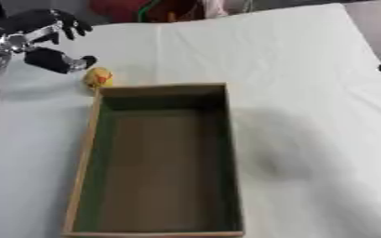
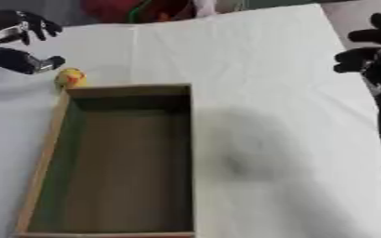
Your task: Pick up objects on the table and place them in the box.
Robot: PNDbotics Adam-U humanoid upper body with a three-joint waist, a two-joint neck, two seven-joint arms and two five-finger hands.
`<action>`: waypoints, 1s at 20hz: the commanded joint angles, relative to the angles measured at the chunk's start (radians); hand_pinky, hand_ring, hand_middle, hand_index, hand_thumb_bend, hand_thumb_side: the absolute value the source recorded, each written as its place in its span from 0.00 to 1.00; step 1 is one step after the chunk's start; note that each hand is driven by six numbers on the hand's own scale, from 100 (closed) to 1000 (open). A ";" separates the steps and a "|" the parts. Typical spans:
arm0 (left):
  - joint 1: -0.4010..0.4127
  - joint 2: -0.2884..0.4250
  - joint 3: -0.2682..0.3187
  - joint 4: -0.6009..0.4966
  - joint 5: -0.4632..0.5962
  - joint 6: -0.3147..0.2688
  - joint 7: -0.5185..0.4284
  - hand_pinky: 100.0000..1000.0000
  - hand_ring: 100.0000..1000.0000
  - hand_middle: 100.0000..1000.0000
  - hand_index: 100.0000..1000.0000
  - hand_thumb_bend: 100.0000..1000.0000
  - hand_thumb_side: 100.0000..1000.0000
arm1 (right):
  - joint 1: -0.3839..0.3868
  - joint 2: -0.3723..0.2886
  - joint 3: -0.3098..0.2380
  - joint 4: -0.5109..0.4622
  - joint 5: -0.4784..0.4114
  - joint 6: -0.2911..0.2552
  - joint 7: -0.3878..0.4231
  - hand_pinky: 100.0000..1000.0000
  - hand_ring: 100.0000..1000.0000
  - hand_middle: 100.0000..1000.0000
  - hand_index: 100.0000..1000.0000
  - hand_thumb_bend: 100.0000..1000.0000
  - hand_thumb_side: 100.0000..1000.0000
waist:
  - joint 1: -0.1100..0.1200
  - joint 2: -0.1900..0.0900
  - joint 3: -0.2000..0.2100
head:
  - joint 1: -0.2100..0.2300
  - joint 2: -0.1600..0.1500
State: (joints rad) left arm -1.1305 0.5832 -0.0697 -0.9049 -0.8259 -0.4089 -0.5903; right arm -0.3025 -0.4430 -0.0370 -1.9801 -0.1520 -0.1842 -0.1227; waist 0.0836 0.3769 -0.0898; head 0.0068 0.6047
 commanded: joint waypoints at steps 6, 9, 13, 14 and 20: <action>-0.021 0.060 0.025 -0.042 0.079 -0.010 -0.282 0.59 0.75 0.80 0.94 0.40 0.51 | -0.005 -0.011 -0.005 -0.020 0.000 0.001 0.007 0.57 0.60 0.67 0.86 0.00 0.80 | -0.004 -0.025 -0.004 | -0.002 -0.015; -0.020 0.061 0.025 -0.049 0.059 -0.013 -0.289 0.59 0.75 0.79 0.93 0.48 0.53 | -0.006 -0.011 -0.005 -0.020 0.000 0.002 0.007 0.57 0.60 0.66 0.86 0.00 0.80 | -0.003 -0.025 -0.005 | -0.001 -0.016; -0.021 0.054 0.023 -0.046 0.026 -0.012 -0.263 0.57 0.74 0.78 0.92 0.46 0.52 | -0.006 -0.009 -0.004 -0.020 0.001 0.003 0.010 0.57 0.60 0.66 0.86 0.00 0.81 | -0.002 -0.023 -0.008 | 0.001 -0.023; -0.021 0.051 0.023 -0.043 0.018 -0.011 -0.254 0.57 0.74 0.78 0.92 0.45 0.52 | -0.007 -0.008 -0.004 -0.020 0.001 0.002 0.011 0.57 0.60 0.66 0.86 0.00 0.81 | -0.001 -0.022 -0.009 | 0.001 -0.025; -0.019 0.027 0.017 -0.017 0.001 -0.023 -0.222 0.56 0.72 0.76 0.91 0.40 0.50 | -0.008 -0.005 -0.004 -0.020 -0.002 0.004 0.010 0.58 0.60 0.66 0.86 0.00 0.81 | 0.001 -0.017 -0.017 | 0.007 -0.029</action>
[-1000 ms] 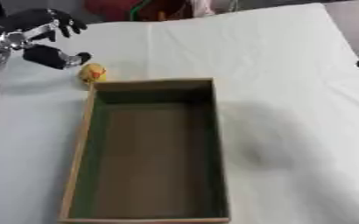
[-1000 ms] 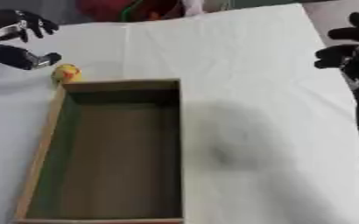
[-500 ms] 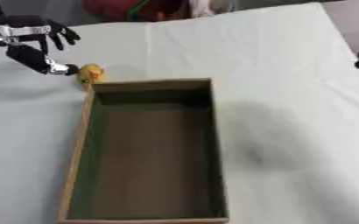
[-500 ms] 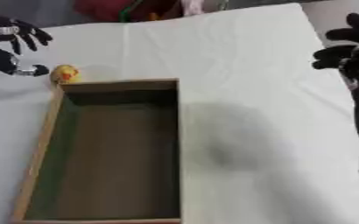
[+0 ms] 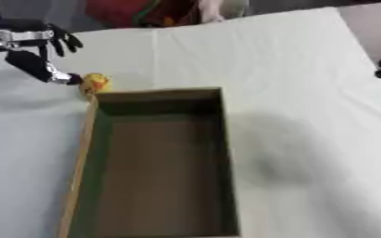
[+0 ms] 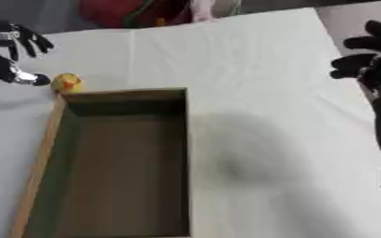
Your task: Pick up objects on the table and place them in the box.
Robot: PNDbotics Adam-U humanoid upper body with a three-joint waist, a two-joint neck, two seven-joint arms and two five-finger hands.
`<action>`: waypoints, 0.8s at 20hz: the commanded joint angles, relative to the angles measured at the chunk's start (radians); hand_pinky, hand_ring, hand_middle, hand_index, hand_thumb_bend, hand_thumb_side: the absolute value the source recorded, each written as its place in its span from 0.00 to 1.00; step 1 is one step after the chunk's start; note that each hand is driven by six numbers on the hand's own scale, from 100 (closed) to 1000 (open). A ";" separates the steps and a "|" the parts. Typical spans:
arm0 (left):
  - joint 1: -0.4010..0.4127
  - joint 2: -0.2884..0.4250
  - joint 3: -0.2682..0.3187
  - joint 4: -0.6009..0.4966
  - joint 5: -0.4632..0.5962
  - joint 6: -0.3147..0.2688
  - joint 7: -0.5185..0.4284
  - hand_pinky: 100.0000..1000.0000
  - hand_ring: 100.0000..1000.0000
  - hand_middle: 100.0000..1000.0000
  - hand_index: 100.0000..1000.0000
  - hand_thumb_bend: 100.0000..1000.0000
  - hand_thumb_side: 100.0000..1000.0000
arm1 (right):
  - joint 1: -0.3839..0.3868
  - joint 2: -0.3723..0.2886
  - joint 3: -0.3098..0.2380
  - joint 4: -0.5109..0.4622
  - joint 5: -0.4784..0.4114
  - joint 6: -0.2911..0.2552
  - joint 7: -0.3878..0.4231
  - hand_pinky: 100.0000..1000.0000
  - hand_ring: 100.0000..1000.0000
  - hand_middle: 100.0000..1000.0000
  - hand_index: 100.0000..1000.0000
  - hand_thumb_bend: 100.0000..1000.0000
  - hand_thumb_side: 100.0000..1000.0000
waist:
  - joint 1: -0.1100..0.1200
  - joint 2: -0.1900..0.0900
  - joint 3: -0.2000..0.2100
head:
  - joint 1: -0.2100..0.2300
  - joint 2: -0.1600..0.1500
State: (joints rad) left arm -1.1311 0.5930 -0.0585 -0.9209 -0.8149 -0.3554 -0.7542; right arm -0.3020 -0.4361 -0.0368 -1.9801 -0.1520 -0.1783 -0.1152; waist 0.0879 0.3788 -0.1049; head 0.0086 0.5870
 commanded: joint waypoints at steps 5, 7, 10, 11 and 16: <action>-0.014 0.003 0.001 0.018 -0.041 -0.073 -0.051 0.56 0.73 0.76 0.92 0.38 0.50 | -0.010 -0.008 -0.007 -0.020 -0.009 -0.004 -0.014 0.58 0.60 0.65 0.86 0.00 0.81 | -0.002 -0.014 -0.009 | 0.008 -0.017; -0.010 -0.003 0.002 0.027 -0.044 -0.068 -0.054 0.55 0.72 0.76 0.92 0.37 0.49 | -0.010 -0.006 -0.006 -0.020 -0.008 -0.003 -0.015 0.58 0.59 0.65 0.87 0.00 0.80 | -0.001 -0.012 -0.011 | 0.009 -0.019; -0.003 -0.007 0.005 0.040 -0.050 -0.059 -0.052 0.55 0.72 0.75 0.91 0.36 0.51 | -0.008 -0.003 -0.004 -0.020 -0.009 0.000 -0.013 0.58 0.59 0.65 0.87 0.00 0.81 | 0.000 -0.009 -0.015 | 0.009 -0.020; -0.002 -0.009 0.005 0.044 -0.053 -0.056 -0.050 0.55 0.72 0.75 0.91 0.36 0.51 | -0.008 -0.002 -0.004 -0.020 -0.010 0.000 -0.012 0.58 0.59 0.65 0.87 0.00 0.81 | 0.000 -0.008 -0.016 | 0.010 -0.020; 0.003 -0.017 0.005 0.061 -0.051 -0.054 -0.052 0.52 0.71 0.72 0.86 0.34 0.50 | -0.007 0.001 -0.007 -0.020 -0.009 0.002 -0.015 0.58 0.59 0.65 0.87 0.00 0.81 | 0.003 -0.005 -0.022 | 0.013 -0.019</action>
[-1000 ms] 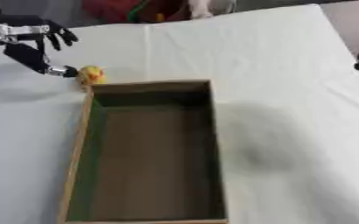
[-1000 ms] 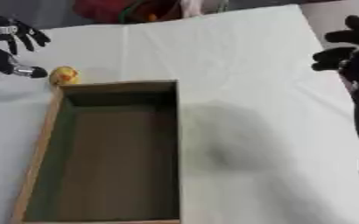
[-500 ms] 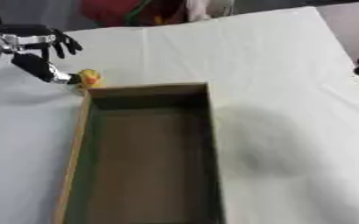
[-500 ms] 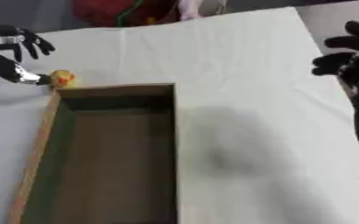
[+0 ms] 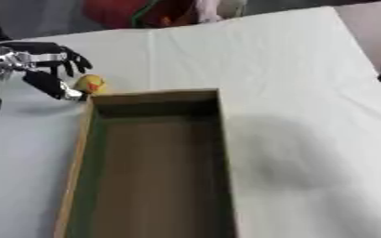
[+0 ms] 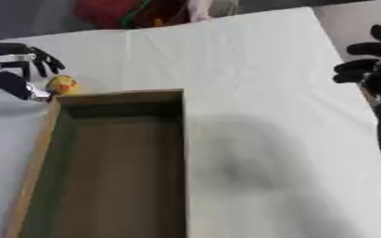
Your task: Pick up objects on the table and place them in the box.
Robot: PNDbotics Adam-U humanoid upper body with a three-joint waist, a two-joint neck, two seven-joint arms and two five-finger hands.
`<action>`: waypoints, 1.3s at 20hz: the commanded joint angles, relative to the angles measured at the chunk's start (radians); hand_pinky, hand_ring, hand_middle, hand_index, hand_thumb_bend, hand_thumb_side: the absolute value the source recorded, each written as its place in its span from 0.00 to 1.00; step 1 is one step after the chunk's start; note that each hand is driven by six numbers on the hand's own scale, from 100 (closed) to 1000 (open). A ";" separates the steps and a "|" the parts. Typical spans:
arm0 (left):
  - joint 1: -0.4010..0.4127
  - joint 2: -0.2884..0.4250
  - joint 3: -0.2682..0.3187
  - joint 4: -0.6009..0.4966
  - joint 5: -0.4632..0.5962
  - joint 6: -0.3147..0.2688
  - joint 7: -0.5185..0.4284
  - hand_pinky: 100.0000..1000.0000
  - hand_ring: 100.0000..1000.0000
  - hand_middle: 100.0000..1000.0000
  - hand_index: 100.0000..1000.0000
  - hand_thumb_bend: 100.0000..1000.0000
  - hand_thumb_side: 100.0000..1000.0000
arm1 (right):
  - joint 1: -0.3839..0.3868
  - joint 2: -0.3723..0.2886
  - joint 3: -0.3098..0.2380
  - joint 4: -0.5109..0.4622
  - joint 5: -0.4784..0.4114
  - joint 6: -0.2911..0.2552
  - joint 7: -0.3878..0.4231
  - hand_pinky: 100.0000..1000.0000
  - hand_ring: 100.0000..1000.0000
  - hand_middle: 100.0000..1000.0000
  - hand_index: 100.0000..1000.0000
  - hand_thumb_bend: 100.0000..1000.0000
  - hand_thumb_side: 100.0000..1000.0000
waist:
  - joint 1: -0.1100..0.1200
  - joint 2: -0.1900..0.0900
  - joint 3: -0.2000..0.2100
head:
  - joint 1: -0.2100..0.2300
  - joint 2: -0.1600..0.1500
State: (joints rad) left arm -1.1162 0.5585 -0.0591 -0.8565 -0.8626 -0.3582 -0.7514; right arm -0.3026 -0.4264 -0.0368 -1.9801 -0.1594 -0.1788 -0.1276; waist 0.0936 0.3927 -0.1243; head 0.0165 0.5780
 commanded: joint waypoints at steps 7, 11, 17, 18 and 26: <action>-0.009 0.011 0.002 -0.001 -0.025 -0.046 -0.047 0.50 0.69 0.69 0.81 0.29 0.48 | -0.006 -0.006 -0.008 -0.020 -0.002 0.005 -0.006 0.58 0.59 0.64 0.87 0.00 0.82 | 0.000 -0.017 -0.009 | 0.010 -0.012; -0.002 0.004 0.003 0.008 -0.030 -0.051 -0.032 0.46 0.64 0.64 0.77 0.16 0.38 | -0.005 -0.004 -0.010 -0.020 -0.002 0.006 -0.007 0.58 0.59 0.64 0.87 0.00 0.82 | 0.000 -0.017 -0.011 | 0.014 -0.011; -0.003 0.009 0.009 -0.014 0.015 -0.053 -0.003 0.39 0.59 0.57 0.72 0.00 0.12 | -0.004 -0.002 -0.010 -0.020 -0.003 0.009 -0.008 0.58 0.60 0.64 0.87 0.00 0.82 | -0.002 -0.023 -0.008 | 0.011 -0.003; -0.002 0.009 0.012 -0.025 0.021 -0.050 0.003 0.38 0.57 0.56 0.71 0.00 0.08 | -0.004 -0.001 -0.010 -0.020 -0.004 0.009 -0.009 0.58 0.60 0.64 0.88 0.00 0.82 | -0.003 -0.023 -0.008 | 0.010 -0.003; 0.017 0.029 0.031 -0.118 0.035 0.005 0.205 0.21 0.44 0.43 0.57 0.00 0.21 | 0.002 0.003 -0.016 -0.020 -0.012 0.012 -0.022 0.58 0.60 0.64 0.89 0.00 0.82 | -0.013 -0.040 0.003 | -0.024 0.024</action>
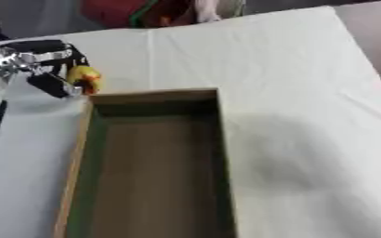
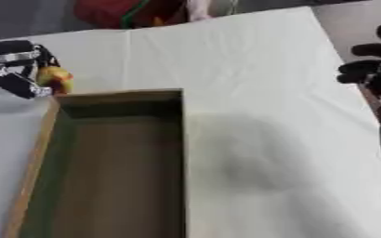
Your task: Pick up objects on the table and place them in the box.
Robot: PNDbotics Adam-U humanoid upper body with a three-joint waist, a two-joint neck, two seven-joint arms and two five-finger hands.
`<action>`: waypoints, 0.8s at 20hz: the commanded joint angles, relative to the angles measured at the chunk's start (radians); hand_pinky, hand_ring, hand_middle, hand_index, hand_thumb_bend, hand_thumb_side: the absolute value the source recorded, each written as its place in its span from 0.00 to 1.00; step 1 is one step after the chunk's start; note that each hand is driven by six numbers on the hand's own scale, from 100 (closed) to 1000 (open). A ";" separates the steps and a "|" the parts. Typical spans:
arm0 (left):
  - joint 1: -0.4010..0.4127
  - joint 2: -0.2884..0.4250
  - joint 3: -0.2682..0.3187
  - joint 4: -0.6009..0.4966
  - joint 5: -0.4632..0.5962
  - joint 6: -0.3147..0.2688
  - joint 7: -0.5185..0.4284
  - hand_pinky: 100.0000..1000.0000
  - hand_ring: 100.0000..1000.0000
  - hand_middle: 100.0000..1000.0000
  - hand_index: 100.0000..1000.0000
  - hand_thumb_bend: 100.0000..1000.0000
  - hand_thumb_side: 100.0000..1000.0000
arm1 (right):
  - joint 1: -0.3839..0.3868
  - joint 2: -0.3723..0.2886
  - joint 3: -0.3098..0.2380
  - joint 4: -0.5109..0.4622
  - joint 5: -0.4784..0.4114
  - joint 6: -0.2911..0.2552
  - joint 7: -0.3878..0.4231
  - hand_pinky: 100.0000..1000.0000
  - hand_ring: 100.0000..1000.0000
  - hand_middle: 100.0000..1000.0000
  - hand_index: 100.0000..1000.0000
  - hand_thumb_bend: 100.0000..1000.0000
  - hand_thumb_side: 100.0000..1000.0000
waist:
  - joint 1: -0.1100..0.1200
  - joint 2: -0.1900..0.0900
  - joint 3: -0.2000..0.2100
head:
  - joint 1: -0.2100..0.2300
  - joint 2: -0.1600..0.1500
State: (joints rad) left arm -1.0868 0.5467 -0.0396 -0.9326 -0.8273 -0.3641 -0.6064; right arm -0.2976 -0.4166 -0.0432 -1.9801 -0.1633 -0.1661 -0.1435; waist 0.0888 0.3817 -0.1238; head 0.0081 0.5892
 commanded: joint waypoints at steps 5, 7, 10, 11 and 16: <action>-0.008 0.040 0.009 -0.124 -0.012 0.041 0.144 0.16 0.40 0.39 0.53 0.00 0.21 | -0.003 -0.005 -0.010 -0.020 -0.015 -0.001 -0.006 0.58 0.60 0.64 0.88 0.00 0.82 | -0.020 -0.043 0.014 | -0.035 0.035; -0.007 0.037 0.009 -0.175 -0.022 0.065 0.175 0.14 0.38 0.38 0.52 0.00 0.19 | -0.002 -0.004 -0.010 -0.020 -0.017 0.000 -0.006 0.58 0.60 0.64 0.88 0.00 0.82 | -0.025 -0.049 0.021 | -0.034 0.041; 0.001 0.030 -0.003 -0.267 -0.043 0.094 0.206 0.13 0.37 0.36 0.49 0.00 0.19 | -0.001 -0.005 -0.011 -0.020 -0.022 -0.001 -0.005 0.58 0.60 0.64 0.88 0.00 0.82 | -0.033 -0.059 0.034 | -0.031 0.048; 0.003 0.026 -0.007 -0.301 -0.053 0.102 0.215 0.12 0.36 0.35 0.48 0.00 0.19 | -0.001 -0.005 -0.011 -0.020 -0.024 -0.002 -0.006 0.58 0.60 0.64 0.88 0.00 0.82 | -0.035 -0.062 0.039 | -0.030 0.050; 0.033 -0.029 -0.046 -0.529 -0.126 0.138 0.239 0.09 0.37 0.35 0.47 0.00 0.19 | 0.001 -0.001 -0.012 -0.020 -0.033 -0.001 -0.007 0.58 0.60 0.64 0.88 0.00 0.82 | -0.048 -0.081 0.070 | -0.029 0.064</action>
State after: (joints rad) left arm -1.0388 0.5129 -0.0819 -1.3955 -0.9362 -0.2358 -0.3742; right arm -0.2900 -0.4093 -0.0439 -1.9801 -0.1896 -0.1655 -0.1479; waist 0.0425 0.3227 -0.0524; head -0.0208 0.6423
